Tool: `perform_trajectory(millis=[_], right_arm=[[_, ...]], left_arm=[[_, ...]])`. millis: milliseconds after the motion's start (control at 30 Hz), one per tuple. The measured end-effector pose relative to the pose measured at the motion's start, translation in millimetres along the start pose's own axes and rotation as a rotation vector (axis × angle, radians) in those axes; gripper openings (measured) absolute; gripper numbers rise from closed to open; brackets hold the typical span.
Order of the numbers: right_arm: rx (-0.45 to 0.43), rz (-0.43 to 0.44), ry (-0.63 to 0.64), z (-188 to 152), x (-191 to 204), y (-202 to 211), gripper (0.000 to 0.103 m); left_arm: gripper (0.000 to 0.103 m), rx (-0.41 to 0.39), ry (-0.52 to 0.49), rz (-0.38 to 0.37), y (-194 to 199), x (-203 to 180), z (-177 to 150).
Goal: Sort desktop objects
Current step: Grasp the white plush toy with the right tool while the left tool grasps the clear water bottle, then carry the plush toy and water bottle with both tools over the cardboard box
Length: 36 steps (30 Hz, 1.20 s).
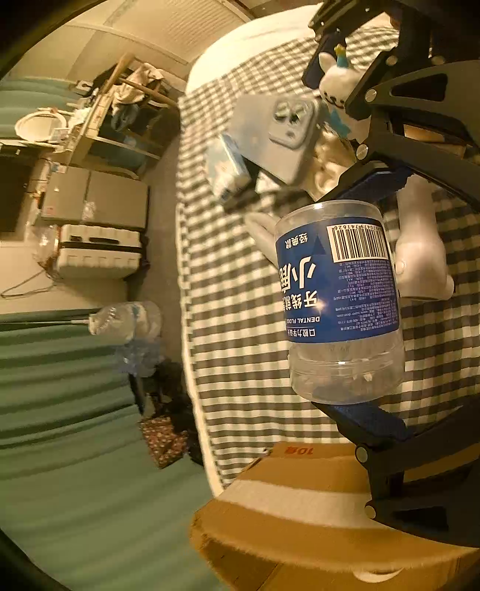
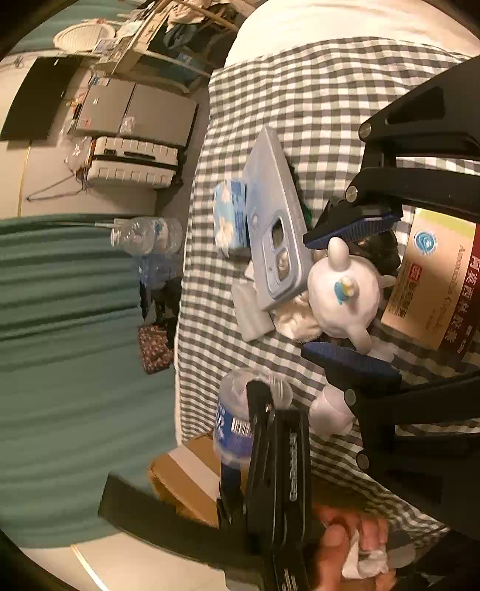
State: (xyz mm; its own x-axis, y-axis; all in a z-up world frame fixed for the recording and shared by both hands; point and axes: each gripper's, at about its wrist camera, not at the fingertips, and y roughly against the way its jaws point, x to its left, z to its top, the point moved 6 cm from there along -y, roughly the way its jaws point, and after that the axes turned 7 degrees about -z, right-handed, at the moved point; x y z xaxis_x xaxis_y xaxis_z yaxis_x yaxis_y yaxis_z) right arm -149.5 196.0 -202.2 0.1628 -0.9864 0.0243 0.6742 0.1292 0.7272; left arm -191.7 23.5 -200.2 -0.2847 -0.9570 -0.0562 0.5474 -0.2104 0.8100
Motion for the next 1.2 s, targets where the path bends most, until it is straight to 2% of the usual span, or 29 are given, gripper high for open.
perform_trajectory(millis=[767, 1067, 1200], right_arm=[[-0.159, -0.184, -0.064, 39, -39, 85, 0.052], [-0.252, -0.221, -0.055, 69, -27, 136, 0.052], [-0.303, -0.2, -0.082, 82, -17, 155, 0.052]], left_arm=[[0.093, -0.262, -0.09, -0.037, 120, -49, 39], [0.093, -0.354, -0.108, -0.046, 168, -50, 45], [0.093, -0.394, -0.107, -0.039, 188, -46, 45]])
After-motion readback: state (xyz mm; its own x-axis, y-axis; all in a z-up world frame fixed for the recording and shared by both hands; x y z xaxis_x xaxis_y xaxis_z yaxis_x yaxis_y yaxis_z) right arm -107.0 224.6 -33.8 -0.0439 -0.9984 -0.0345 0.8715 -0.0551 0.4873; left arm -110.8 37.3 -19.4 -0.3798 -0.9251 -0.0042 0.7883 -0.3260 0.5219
